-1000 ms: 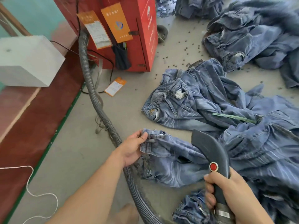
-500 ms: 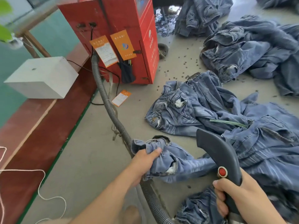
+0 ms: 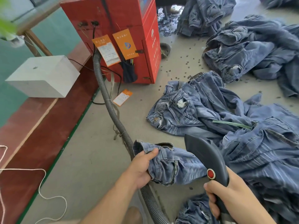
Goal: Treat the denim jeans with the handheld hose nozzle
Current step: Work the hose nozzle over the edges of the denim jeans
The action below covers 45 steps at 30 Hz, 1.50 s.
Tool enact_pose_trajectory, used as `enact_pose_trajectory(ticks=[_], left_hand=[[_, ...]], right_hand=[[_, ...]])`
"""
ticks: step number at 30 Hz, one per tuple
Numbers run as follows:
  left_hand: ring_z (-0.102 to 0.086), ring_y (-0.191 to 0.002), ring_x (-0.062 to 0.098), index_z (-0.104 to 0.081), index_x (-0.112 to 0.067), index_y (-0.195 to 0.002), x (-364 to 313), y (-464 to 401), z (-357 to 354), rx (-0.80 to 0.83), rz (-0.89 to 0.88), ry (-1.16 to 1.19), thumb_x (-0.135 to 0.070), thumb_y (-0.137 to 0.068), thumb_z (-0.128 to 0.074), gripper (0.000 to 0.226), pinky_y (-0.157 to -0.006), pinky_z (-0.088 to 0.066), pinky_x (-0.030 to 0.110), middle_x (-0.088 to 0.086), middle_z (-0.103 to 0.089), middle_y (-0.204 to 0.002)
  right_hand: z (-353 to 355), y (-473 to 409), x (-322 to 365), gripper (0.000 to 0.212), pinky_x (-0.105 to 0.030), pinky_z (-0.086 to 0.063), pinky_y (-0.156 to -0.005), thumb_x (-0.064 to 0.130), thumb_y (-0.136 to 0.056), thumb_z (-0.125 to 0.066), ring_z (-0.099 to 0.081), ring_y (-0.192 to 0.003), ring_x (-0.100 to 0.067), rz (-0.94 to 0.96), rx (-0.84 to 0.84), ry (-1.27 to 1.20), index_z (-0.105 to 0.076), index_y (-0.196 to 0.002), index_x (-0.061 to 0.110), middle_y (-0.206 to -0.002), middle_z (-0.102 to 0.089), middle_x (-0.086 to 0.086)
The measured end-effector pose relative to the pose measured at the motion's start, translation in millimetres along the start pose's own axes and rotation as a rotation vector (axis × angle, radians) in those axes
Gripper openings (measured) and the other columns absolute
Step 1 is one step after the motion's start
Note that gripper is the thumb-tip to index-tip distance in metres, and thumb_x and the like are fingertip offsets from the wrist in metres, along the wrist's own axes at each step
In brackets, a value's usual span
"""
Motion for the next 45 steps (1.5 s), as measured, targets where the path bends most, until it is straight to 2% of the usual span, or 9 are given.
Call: enact_pose_trajectory(ticks=[6,9,13,17,22,29,33,38,45], left_hand=[[-0.068,-0.113,0.048,-0.068,0.002,-0.122,-2,-2,3,0.081,0.011,0.088,0.014,-0.086,-0.052,0.041,-0.092,-0.057,0.056,0.031,-0.068,-0.123],[-0.067,-0.114,0.045,-0.073,0.007,-0.115,3,-1,-1,0.132,0.091,0.114,-0.017,-0.070,-0.074,0.051,-0.101,-0.053,0.059,0.031,-0.067,-0.126],[-0.076,-0.090,0.032,-0.076,-0.005,-0.106,8,-11,16,-0.230,0.090,-0.355,-0.057,-0.048,-0.099,0.081,-0.082,-0.062,0.045,0.013,-0.079,-0.098],[-0.078,-0.077,0.029,-0.074,-0.005,-0.101,13,-19,17,-0.324,-0.006,-0.362,-0.027,-0.069,-0.092,0.043,-0.078,-0.065,0.046,0.010,-0.080,-0.083],[-0.078,-0.091,0.030,-0.075,-0.008,-0.109,1,-22,19,-0.190,-0.069,-0.280,-0.013,-0.094,-0.073,0.017,-0.079,-0.064,0.043,0.013,-0.080,-0.098],[-0.066,-0.120,0.045,-0.069,0.005,-0.123,1,-10,12,0.167,-0.095,0.042,-0.006,-0.101,-0.057,0.027,-0.090,-0.059,0.051,0.033,-0.065,-0.129],[-0.065,-0.119,0.047,-0.067,0.006,-0.125,2,-14,9,0.179,-0.093,0.144,-0.003,-0.099,-0.056,0.030,-0.088,-0.059,0.053,0.035,-0.062,-0.131],[-0.066,-0.118,0.047,-0.069,0.007,-0.122,1,-22,6,0.158,-0.081,0.227,-0.006,-0.096,-0.058,0.031,-0.090,-0.058,0.055,0.035,-0.064,-0.129],[-0.077,-0.096,0.028,-0.077,-0.012,-0.107,0,-28,6,-0.194,-0.060,-0.378,-0.035,-0.047,-0.100,0.068,-0.094,-0.060,0.049,0.007,-0.080,-0.100]], right_hand=[[-7,-11,-10,0.022,-0.033,-0.037,-0.041,-0.010,-0.090,-0.059,-0.046,-0.041,-0.028,-0.054,0.055,0.004,-0.048,-0.092,0.009,-0.058,-0.049,-0.022],[-6,-15,-12,0.021,-0.032,-0.037,-0.042,-0.009,-0.090,-0.058,-0.046,-0.040,-0.028,-0.061,0.050,0.021,-0.047,-0.092,0.008,-0.058,-0.050,-0.021],[-5,-17,-13,0.019,-0.029,-0.034,-0.043,-0.007,-0.090,-0.058,-0.047,-0.040,-0.028,-0.034,0.053,0.089,-0.045,-0.091,0.007,-0.057,-0.051,-0.019],[-5,-14,-15,0.019,-0.028,-0.034,-0.041,-0.009,-0.088,-0.059,-0.046,-0.039,-0.027,-0.038,0.039,0.118,-0.046,-0.092,0.004,-0.056,-0.051,-0.020],[-6,-14,-17,0.018,-0.029,-0.036,-0.042,-0.010,-0.087,-0.060,-0.046,-0.040,-0.028,-0.048,0.047,0.138,-0.047,-0.090,0.002,-0.055,-0.051,-0.019],[-13,-12,-16,0.022,-0.036,-0.033,-0.048,0.002,-0.082,-0.064,-0.046,-0.043,-0.029,-0.074,0.101,0.146,-0.048,-0.096,0.005,-0.056,-0.052,-0.020],[-17,-12,-19,0.038,-0.035,-0.033,-0.054,0.017,-0.069,-0.064,-0.044,-0.050,-0.025,-0.073,0.109,0.205,-0.052,-0.102,0.005,-0.061,-0.050,-0.015],[-22,-12,-28,0.025,-0.031,-0.040,-0.055,0.020,-0.065,-0.062,-0.050,-0.049,-0.018,-0.072,0.109,0.348,-0.055,-0.088,0.016,-0.054,-0.053,-0.001],[-16,-16,-38,0.020,-0.031,-0.040,-0.059,0.017,-0.072,-0.067,-0.053,-0.050,-0.017,-0.123,0.048,0.380,-0.057,-0.089,0.018,-0.057,-0.059,0.001]])
Point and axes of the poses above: each hand's wrist, its own y-axis away from the middle knuckle, its own z-axis out of the back of the hand, x = y × z, the point moved 8 cm from there along -y, towards the middle knuckle
